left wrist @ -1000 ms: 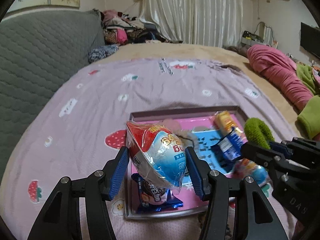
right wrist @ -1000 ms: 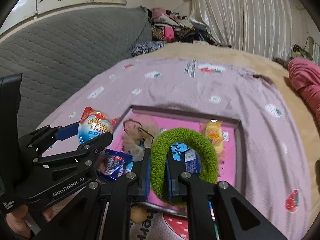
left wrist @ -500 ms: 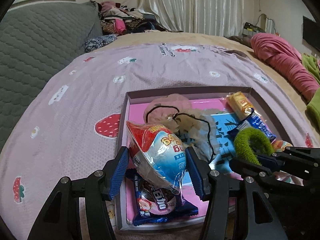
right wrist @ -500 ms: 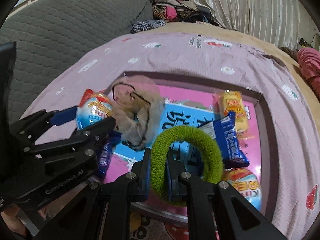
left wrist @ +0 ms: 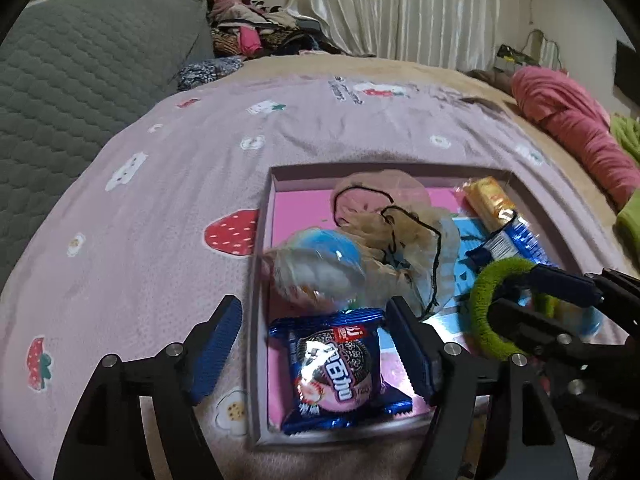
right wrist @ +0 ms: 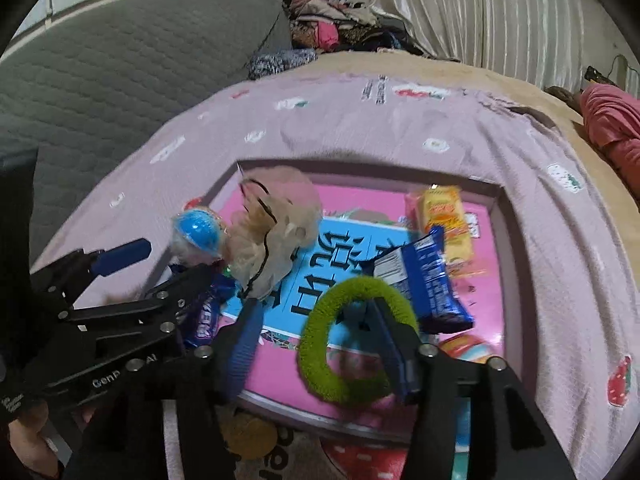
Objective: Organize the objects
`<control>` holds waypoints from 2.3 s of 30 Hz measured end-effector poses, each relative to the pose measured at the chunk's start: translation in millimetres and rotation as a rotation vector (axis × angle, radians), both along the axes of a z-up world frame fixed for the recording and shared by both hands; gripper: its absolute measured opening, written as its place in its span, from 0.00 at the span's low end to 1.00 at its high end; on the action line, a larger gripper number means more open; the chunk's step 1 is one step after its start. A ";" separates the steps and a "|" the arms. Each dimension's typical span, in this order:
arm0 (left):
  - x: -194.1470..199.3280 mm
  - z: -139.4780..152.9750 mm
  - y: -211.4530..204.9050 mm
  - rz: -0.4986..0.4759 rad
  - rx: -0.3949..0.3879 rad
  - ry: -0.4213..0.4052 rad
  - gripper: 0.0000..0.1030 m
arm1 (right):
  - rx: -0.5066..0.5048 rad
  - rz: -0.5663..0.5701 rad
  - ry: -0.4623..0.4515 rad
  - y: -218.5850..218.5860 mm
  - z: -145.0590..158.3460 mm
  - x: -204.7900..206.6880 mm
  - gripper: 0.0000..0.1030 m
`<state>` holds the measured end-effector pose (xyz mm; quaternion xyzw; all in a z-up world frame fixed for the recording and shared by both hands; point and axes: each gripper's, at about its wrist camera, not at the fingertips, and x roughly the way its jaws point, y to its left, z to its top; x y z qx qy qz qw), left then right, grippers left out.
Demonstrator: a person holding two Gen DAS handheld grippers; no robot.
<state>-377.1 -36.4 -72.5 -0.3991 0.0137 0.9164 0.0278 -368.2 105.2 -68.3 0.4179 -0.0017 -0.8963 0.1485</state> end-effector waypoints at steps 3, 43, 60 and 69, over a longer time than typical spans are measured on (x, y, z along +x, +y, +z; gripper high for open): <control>9.9 9.5 -0.5 -0.003 -0.006 0.007 0.78 | 0.000 -0.015 0.012 5.6 11.5 7.2 0.60; 238.5 211.0 -2.2 0.023 0.025 0.272 0.83 | -0.018 -0.072 0.272 26.4 190.6 205.5 0.99; 295.1 197.0 -5.6 0.061 0.001 0.267 0.83 | -0.002 -0.093 0.264 39.9 175.8 257.2 0.99; 306.2 178.9 -6.1 0.063 -0.001 0.260 0.83 | 0.004 -0.097 0.254 41.3 164.2 270.0 0.99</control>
